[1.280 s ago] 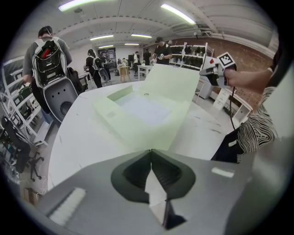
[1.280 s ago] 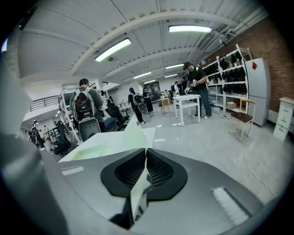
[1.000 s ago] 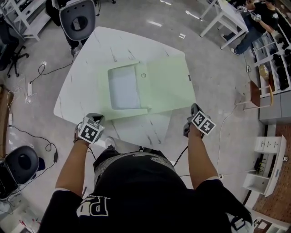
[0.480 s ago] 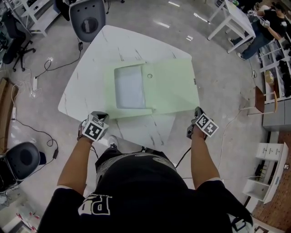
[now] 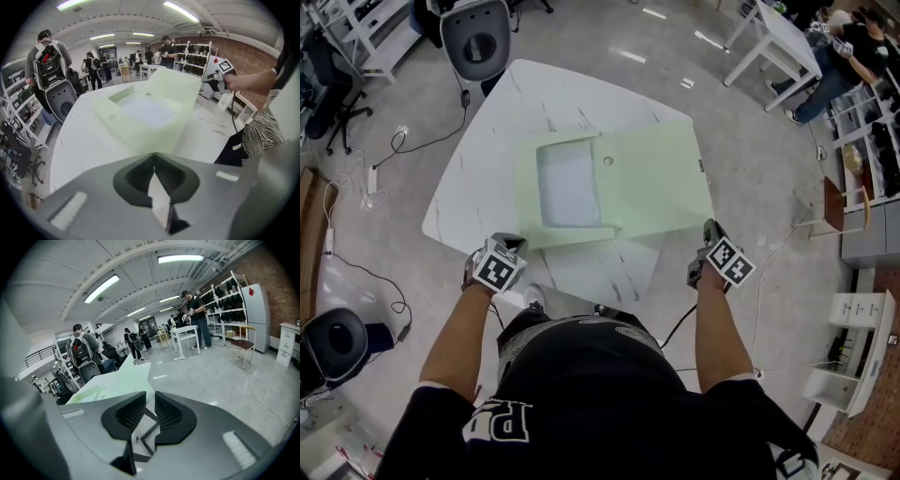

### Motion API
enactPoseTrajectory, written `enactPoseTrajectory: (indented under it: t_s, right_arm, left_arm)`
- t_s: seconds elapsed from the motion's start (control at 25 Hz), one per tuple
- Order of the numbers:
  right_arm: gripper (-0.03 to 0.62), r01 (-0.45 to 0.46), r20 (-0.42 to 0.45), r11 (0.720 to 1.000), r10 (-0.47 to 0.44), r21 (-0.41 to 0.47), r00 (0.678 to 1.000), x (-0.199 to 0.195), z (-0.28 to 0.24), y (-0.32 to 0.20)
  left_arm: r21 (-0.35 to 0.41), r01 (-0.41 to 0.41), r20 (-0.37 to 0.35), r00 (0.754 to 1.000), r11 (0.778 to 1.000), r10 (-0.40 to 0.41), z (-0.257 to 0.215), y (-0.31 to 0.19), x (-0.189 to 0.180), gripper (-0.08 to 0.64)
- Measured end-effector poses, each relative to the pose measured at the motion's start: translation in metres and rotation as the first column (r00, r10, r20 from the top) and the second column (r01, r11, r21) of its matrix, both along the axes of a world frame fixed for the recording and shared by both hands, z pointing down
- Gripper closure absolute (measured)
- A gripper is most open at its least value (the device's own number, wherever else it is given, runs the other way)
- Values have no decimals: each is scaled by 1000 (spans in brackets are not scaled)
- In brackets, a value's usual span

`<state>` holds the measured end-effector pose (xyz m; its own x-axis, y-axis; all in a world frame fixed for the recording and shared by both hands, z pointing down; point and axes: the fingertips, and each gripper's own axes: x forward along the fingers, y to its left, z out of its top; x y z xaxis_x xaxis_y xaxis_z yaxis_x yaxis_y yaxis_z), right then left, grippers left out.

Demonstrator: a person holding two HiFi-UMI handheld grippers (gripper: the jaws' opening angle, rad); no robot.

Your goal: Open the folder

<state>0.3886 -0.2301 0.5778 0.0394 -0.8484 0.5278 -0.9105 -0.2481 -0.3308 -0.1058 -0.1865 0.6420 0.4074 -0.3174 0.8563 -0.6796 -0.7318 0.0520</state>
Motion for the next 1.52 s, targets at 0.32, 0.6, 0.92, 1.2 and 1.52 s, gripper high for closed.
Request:
enactPoseTrajectory:
  t_s: [0.32, 0.6, 0.92, 1.2, 1.52]
  right_arm:
    - [515, 55, -6, 993, -55, 106, 998, -20, -53, -4]
    - [512, 151, -103, 957, -129, 247, 986, -54, -129, -12]
    - [512, 323, -184, 889, -275, 325, 944, -121, -188, -21]
    - [527, 565, -256, 788, -510, 245, 821, -213, -168, -10]
    - [592, 710, -250, 671, -666, 213, 703, -297, -157, 15]
  left_arm:
    - [-11, 12, -22, 1000, 1000, -12, -1, 1, 1, 500]
    - [-1, 48, -49, 998, 999, -48, -3, 2, 2, 499]
    - [91, 102, -84, 992, 991, -95, -28, -6, -1, 499]
    - [90, 278, -344, 910, 956, -232, -80, -16, 2, 500]
    - [171, 246, -404, 901, 954, -160, -128, -15, 20, 502]
